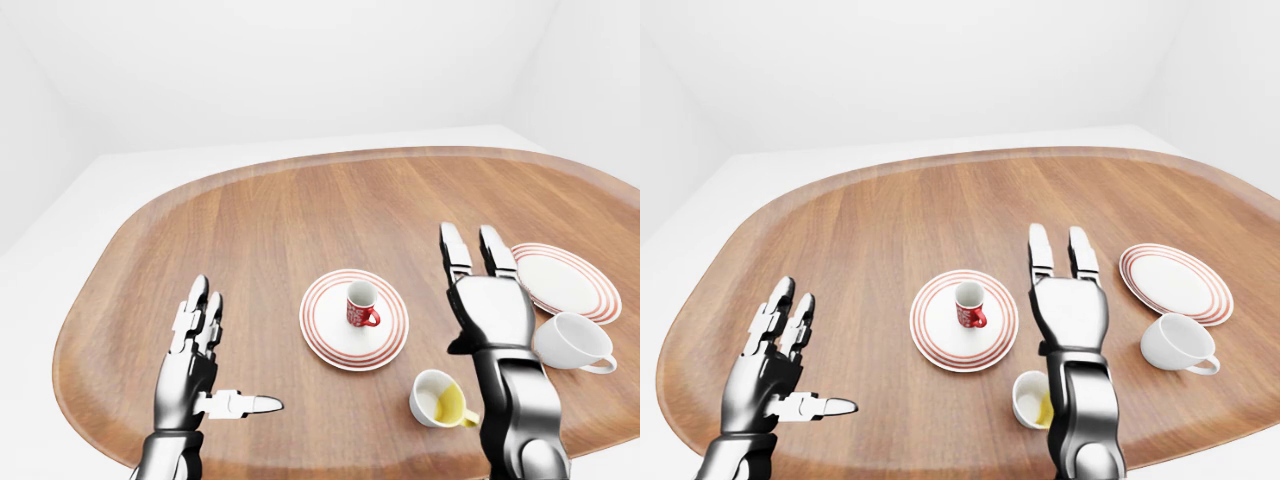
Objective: Put the red mug on the left plate.
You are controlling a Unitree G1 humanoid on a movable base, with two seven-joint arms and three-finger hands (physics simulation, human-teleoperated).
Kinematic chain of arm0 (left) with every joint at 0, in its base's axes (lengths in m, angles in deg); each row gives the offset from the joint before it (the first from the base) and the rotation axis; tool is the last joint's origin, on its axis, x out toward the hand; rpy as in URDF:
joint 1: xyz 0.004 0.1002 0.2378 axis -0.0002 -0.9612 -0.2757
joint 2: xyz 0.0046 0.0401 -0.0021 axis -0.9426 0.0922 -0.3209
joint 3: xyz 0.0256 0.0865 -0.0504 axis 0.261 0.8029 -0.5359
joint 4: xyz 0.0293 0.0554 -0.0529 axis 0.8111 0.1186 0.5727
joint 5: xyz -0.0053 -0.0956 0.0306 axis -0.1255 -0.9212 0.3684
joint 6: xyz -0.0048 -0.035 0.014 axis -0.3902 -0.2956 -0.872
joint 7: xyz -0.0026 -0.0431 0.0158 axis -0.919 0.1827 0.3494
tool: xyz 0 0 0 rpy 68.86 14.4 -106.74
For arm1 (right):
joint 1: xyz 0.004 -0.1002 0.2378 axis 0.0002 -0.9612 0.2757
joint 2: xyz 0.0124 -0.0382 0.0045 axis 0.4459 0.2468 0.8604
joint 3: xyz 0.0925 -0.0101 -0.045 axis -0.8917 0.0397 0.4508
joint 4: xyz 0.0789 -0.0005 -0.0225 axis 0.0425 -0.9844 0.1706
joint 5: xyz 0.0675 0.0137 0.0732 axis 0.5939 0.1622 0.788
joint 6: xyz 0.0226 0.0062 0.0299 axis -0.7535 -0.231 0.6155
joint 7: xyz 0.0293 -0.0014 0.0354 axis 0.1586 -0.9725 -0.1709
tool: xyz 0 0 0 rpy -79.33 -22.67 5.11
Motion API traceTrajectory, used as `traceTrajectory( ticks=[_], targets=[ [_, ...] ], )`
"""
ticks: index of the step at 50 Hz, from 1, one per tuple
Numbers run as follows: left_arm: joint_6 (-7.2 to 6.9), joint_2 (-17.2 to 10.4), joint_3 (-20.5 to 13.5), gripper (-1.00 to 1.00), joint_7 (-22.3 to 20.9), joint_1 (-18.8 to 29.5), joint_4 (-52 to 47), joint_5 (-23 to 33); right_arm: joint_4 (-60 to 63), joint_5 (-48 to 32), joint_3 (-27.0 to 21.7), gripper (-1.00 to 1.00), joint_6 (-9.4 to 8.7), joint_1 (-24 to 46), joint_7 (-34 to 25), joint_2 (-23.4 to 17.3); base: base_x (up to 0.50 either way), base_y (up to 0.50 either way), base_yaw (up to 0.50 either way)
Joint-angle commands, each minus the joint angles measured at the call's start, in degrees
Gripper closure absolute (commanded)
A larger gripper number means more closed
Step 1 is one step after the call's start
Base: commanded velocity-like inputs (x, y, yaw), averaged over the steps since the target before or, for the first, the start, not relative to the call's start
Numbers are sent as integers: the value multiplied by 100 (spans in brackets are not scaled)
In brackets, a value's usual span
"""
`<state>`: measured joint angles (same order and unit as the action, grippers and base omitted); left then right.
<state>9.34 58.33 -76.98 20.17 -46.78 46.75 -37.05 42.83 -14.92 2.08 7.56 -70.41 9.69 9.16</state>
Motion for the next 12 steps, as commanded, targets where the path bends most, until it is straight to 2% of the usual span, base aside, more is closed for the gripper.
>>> traceTrajectory(
  ticks=[1, 9, 12],
  targets=[
    [0, -30, 47, -100, 53, -3, -23, 10, 2257, 158, -558, -100, 195, -1333, 369, 427, 0, 0, 0],
    [0, -43, 73, -100, 82, 29, -60, 40, 2609, 659, -1081, -100, 616, -1701, 569, 779, 0, 0, 0],
    [0, -54, 85, -100, 105, 61, -78, 62, 2682, 977, -1441, -100, 799, -1770, 707, 927, 0, 0, 0]
  ],
)
